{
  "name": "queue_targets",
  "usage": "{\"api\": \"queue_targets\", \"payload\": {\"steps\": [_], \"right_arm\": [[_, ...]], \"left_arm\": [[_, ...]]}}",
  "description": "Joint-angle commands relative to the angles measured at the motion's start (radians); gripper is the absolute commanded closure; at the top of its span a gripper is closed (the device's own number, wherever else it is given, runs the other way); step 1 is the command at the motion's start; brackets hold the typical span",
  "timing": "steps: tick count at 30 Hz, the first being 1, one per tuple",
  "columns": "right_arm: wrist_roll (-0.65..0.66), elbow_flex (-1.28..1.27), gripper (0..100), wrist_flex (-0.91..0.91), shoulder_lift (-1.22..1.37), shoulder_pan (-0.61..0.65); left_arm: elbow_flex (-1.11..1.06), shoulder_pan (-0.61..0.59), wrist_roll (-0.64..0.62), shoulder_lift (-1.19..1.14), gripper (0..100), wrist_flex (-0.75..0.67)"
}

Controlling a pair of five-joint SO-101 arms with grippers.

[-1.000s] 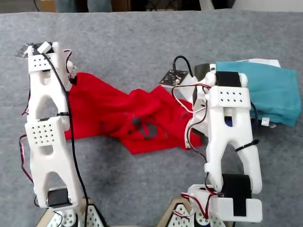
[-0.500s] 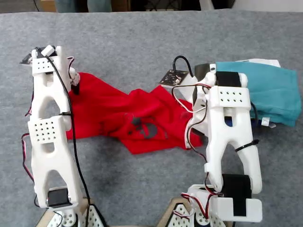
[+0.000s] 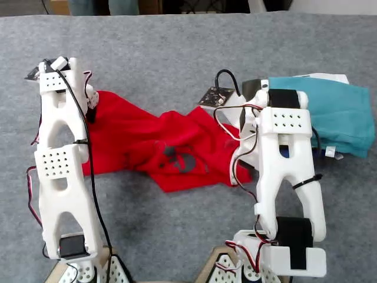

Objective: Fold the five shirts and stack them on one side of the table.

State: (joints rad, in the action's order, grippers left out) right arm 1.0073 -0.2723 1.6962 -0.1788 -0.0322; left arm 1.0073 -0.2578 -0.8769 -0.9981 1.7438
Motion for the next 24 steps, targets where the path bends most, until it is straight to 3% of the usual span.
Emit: {"api": "queue_targets", "payload": {"steps": [1, 5, 9, 12, 19, 24], "right_arm": [[0.005, 0.004, 88.8, -0.008, -0.004, 0.009], [0.003, 0.012, 88.7, -0.008, -0.004, 0.009], [0.002, 0.065, 88.6, -0.005, -0.005, 0.002], [-0.072, 0.125, 88.6, -0.006, -0.005, 0.003], [-0.315, 0.309, 88.6, -0.003, -0.004, 0.044], [-0.446, 0.346, 88.6, -0.012, -0.002, 0.181]], "left_arm": [[0.048, -0.008, 0.015, 0.021, 91, 0.006], [0.124, -0.008, 0.094, 0.023, 97, 0.014], [0.205, -0.019, 0.100, 0.043, 97, 0.018], [0.174, -0.024, 0.129, 0.130, 97, 0.020], [-0.154, -0.062, 0.239, 0.473, 97, 0.020], [-0.479, -0.151, 0.387, 0.712, 97, 0.017]]}}
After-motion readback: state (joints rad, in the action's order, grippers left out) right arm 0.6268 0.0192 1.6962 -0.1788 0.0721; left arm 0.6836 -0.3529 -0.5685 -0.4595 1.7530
